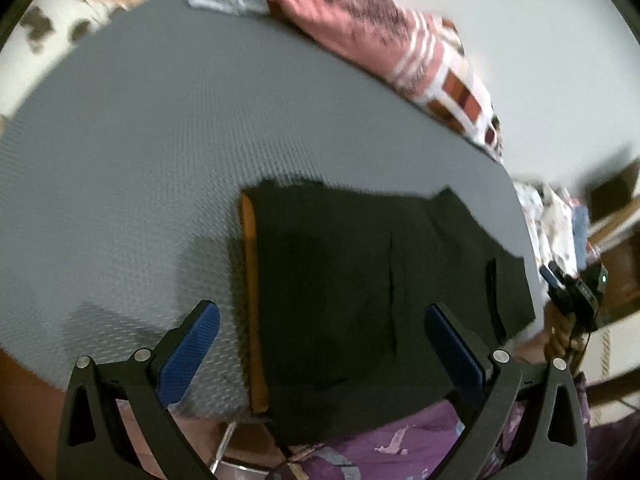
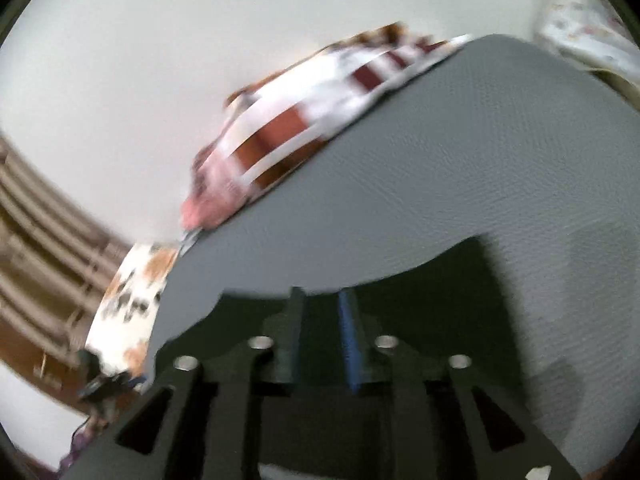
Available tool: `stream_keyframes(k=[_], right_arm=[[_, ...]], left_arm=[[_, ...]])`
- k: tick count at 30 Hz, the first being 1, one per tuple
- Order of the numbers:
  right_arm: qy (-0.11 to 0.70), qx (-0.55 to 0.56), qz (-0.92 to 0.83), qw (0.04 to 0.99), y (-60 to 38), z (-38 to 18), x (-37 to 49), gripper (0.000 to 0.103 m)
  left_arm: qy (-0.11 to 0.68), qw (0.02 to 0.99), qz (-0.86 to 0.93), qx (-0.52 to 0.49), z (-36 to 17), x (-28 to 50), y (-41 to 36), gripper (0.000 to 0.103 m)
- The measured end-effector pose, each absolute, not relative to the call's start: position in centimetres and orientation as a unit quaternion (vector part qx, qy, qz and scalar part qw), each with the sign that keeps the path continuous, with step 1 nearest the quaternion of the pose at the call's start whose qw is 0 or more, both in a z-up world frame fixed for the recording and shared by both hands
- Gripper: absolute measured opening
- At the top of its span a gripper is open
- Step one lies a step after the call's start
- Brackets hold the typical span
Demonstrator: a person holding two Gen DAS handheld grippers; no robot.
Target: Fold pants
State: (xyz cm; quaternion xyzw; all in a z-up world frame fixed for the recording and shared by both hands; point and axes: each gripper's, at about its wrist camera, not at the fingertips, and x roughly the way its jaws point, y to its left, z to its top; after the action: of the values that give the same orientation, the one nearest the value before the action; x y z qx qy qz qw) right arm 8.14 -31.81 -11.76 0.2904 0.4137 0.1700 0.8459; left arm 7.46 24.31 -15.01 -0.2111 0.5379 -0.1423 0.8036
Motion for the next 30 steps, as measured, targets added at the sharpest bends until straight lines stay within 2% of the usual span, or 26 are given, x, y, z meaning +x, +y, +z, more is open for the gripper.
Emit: stream_keyframes(k=[2, 6, 8, 9, 10, 12, 18, 21, 24, 27, 30], right_arm=[[0.439, 0.289, 0.197, 0.828, -28.3, -12.7, 7.7, 0.038], [0.471, 0.295, 0.232, 0.798, -24.0, -14.1, 6.9, 0.038], [0.483, 0.302, 0.244, 0.785, -22.6, -14.8, 6.7, 0.042], [0.487, 0.308, 0.247, 0.779, -22.1, -15.1, 6.5, 0.046], [0.493, 0.321, 0.254, 0.768, -21.3, -15.6, 6.5, 0.048], [0.501, 0.331, 0.264, 0.755, -19.9, -16.3, 7.3, 0.048], [0.513, 0.305, 0.313, 0.739, -15.4, -16.1, 7.4, 0.049], [0.506, 0.3, 0.348, 0.73, -13.8, -15.8, 7.6, 0.056], [0.493, 0.343, 0.374, 0.707, -14.0, -16.1, 8.1, 0.056], [0.463, 0.401, 0.398, 0.682, -15.8, -16.0, 8.0, 0.057], [0.422, 0.446, 0.415, 0.671, -18.9, -15.3, 7.5, 0.063]], left_arm=[[0.554, 0.794, -0.136, -0.211, -16.7, 8.2, 24.1, 0.102], [0.534, 0.795, -0.175, -0.228, -17.5, 8.4, 24.2, 0.102], [0.529, 0.813, -0.179, -0.165, -17.2, 8.1, 22.6, 0.096], [0.526, 0.823, -0.173, -0.131, -17.1, 8.1, 21.8, 0.085], [0.523, 0.83, -0.168, -0.101, -17.0, 8.2, 21.1, 0.068], [0.524, 0.827, -0.173, -0.109, -17.1, 8.5, 21.3, 0.049], [0.508, 0.819, -0.185, -0.192, -15.4, 8.5, 22.2, 0.022], [0.483, 0.821, -0.218, -0.213, -11.7, 8.0, 19.9, 0.02], [0.466, 0.819, -0.264, -0.208, -7.9, 8.1, 15.7, 0.02], [0.452, 0.812, -0.324, -0.178, -4.4, 9.1, 8.6, 0.02], [0.445, 0.789, -0.387, -0.173, -2.7, 12.0, 1.5, 0.02]])
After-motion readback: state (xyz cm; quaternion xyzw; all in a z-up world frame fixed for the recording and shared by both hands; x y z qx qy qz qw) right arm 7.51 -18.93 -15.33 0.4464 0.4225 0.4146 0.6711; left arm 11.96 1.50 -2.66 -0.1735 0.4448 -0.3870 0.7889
